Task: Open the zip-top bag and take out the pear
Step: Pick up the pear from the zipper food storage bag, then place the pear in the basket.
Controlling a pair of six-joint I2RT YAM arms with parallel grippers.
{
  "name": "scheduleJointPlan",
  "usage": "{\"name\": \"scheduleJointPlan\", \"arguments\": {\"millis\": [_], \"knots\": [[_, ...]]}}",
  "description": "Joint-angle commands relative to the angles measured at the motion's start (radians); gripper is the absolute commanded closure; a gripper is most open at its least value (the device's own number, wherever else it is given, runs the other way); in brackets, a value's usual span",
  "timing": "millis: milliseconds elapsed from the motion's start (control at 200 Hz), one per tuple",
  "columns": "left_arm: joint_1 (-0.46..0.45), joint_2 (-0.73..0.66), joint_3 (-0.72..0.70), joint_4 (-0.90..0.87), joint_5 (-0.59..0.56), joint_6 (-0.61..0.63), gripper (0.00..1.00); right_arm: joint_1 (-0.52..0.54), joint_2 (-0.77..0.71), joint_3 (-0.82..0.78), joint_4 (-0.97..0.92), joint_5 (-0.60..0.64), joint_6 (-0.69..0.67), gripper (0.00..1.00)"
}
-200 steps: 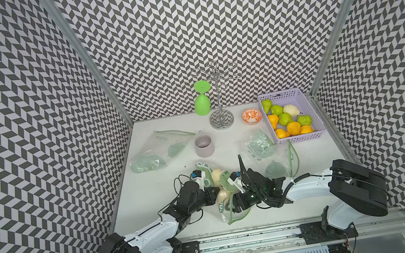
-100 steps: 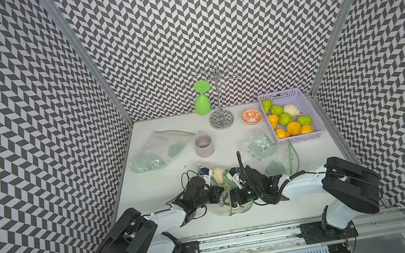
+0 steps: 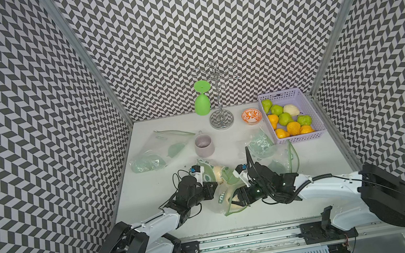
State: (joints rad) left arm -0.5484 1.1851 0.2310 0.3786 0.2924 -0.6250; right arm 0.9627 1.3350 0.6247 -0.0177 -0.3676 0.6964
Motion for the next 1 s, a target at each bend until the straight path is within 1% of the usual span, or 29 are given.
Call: {"name": "scheduleJointPlan", "arguments": {"millis": [0,95,180,240,295,386,446,506,531,586,696,741,826,891,996], "knots": [[0.005,-0.018,0.018,-0.022,0.004,0.004,0.87,-0.044,-0.099,-0.016,-0.125,-0.01,-0.055,0.46],[0.005,-0.022,0.028,-0.031,0.011,0.005,0.87,-0.114,-0.206,-0.011,-0.215,-0.013,-0.074,0.47],[0.005,-0.035,0.028,-0.032,0.017,0.002,0.87,-0.204,-0.326,0.016,-0.292,-0.003,-0.077,0.48],[0.006,-0.047,0.028,-0.032,0.023,-0.001,0.87,-0.276,-0.407,0.038,-0.324,0.026,-0.083,0.52],[0.005,-0.059,0.029,-0.029,0.031,-0.007,0.86,-0.374,-0.471,0.066,-0.334,0.008,-0.095,0.52],[0.005,-0.074,0.042,-0.031,0.045,-0.01,0.86,-0.594,-0.477,0.145,-0.362,-0.119,-0.132,0.57],[0.006,-0.071,0.054,-0.033,0.052,-0.008,0.86,-0.701,-0.434,0.184,-0.352,-0.224,-0.148,0.59],[0.005,-0.061,0.07,-0.041,0.058,0.002,0.85,-0.76,-0.377,0.219,-0.338,-0.31,-0.178,0.59],[0.005,-0.055,0.075,-0.043,0.061,0.005,0.86,-0.78,-0.351,0.243,-0.348,-0.318,-0.197,0.57],[0.005,-0.05,0.083,-0.043,0.075,0.007,0.86,-0.837,-0.299,0.29,-0.371,-0.264,-0.222,0.57],[0.006,-0.078,0.093,-0.03,0.105,-0.008,0.85,-0.973,-0.176,0.342,-0.306,-0.194,-0.207,0.57],[0.005,-0.102,0.104,-0.036,0.114,-0.01,0.84,-1.0,-0.114,0.37,-0.277,-0.139,-0.199,0.56],[0.005,-0.155,0.135,-0.065,0.13,-0.006,0.81,-1.026,0.028,0.42,-0.217,0.012,-0.189,0.55],[0.004,-0.193,0.163,-0.097,0.142,0.002,0.7,-1.037,0.135,0.476,-0.191,0.083,-0.194,0.55],[0.004,-0.235,0.192,-0.114,0.18,-0.004,0.56,-1.039,0.316,0.616,-0.229,0.162,-0.229,0.56]]}}
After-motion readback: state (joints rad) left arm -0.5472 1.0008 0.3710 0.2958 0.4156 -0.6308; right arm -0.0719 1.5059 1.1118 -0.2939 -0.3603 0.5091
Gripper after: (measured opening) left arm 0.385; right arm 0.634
